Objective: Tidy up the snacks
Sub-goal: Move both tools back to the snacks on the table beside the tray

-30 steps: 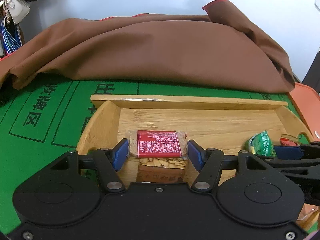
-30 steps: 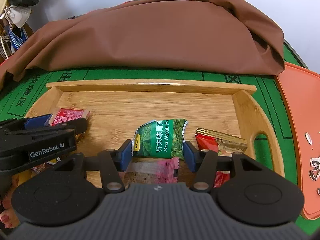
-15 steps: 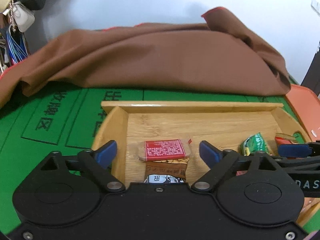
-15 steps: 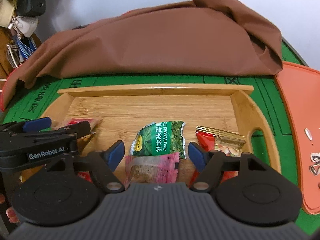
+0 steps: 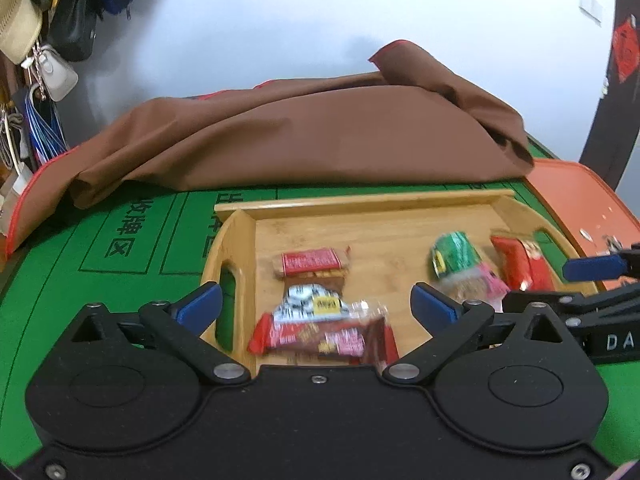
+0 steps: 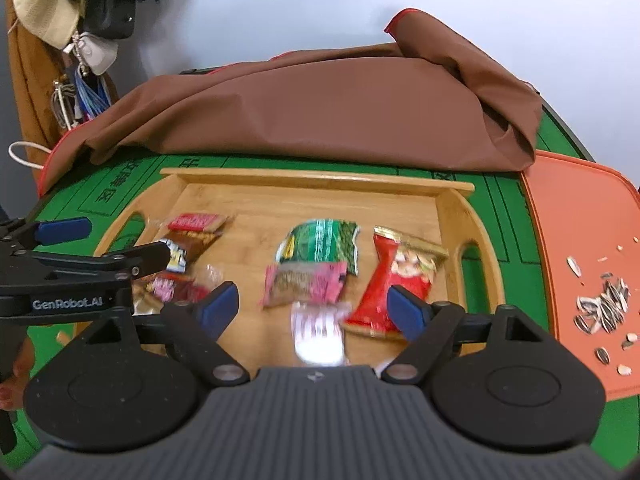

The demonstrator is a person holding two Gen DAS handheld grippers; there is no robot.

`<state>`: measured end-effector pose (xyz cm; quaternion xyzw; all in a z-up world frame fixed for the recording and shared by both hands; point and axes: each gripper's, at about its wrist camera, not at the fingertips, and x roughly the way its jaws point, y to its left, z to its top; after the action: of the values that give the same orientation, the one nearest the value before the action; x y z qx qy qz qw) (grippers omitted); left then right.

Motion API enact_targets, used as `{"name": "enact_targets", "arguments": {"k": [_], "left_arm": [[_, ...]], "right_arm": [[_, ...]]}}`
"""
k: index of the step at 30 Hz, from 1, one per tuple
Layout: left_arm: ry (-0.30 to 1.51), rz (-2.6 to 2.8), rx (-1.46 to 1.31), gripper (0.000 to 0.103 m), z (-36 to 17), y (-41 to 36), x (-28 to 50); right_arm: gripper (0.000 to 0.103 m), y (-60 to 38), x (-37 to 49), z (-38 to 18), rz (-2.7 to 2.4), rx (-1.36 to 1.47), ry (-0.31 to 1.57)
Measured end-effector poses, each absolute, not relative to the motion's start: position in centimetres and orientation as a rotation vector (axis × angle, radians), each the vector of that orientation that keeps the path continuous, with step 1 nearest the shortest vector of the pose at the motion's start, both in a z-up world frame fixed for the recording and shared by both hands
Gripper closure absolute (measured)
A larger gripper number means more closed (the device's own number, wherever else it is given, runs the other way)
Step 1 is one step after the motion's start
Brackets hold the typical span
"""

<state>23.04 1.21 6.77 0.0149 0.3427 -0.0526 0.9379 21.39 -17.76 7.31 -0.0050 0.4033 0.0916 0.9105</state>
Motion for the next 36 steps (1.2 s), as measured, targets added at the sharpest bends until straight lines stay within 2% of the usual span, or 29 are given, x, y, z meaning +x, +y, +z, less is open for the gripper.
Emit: {"name": "enact_targets", "arguments": {"k": [34,36], "left_arm": [[0.689,-0.303,-0.014,0.001,3.8,-2.7,6.0],[0.7,-0.321,-0.02,0.004,3.5,-3.2,5.6]], "right_arm": [[0.013,-22.7,11.4,4.6,0.227,0.024,0.853],[0.013,-22.8,11.3,4.6,0.226,0.026,0.854]]}}
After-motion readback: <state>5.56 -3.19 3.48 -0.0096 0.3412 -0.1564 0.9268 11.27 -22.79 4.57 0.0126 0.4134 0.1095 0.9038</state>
